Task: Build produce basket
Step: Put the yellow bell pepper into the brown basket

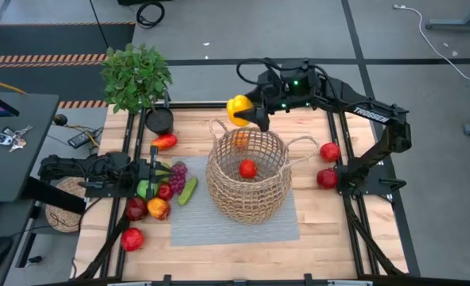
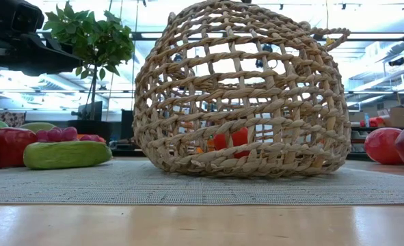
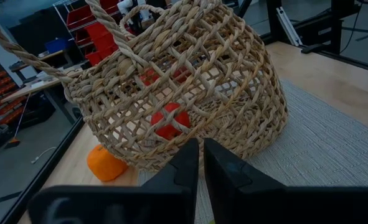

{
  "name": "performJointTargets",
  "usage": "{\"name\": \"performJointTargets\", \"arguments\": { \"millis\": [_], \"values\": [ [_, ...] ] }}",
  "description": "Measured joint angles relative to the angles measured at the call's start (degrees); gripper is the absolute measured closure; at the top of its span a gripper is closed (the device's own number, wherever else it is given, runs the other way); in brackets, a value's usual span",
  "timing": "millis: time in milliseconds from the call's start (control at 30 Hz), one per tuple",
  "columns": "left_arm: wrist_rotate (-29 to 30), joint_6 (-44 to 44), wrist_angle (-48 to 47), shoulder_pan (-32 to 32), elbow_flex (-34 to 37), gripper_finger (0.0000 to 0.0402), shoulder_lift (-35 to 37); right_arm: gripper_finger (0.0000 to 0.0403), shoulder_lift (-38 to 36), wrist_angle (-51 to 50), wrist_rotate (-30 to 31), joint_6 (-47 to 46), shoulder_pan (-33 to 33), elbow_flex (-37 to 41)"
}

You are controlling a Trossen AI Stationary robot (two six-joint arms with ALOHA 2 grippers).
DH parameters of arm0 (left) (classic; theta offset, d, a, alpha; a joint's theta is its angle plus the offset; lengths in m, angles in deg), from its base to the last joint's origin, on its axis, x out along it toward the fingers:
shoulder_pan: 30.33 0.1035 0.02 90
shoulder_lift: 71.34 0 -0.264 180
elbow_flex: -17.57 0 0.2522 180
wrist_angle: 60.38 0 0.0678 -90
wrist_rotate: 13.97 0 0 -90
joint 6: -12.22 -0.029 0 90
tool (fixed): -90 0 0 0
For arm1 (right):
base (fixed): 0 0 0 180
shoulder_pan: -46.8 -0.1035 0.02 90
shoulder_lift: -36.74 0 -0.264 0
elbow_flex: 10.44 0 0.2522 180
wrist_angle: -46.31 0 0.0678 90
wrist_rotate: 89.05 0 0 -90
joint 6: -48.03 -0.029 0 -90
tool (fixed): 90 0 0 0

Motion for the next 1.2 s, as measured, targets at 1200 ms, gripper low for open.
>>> {"name": "performJointTargets", "arguments": {
  "millis": [1200],
  "values": [
    [-0.02, -0.01, 0.11, 0.00, 0.00, 0.0373, -0.01, 0.0079, 17.97, -24.17, -1.82, 9.39, -3.76, -0.02]
  ]
}}
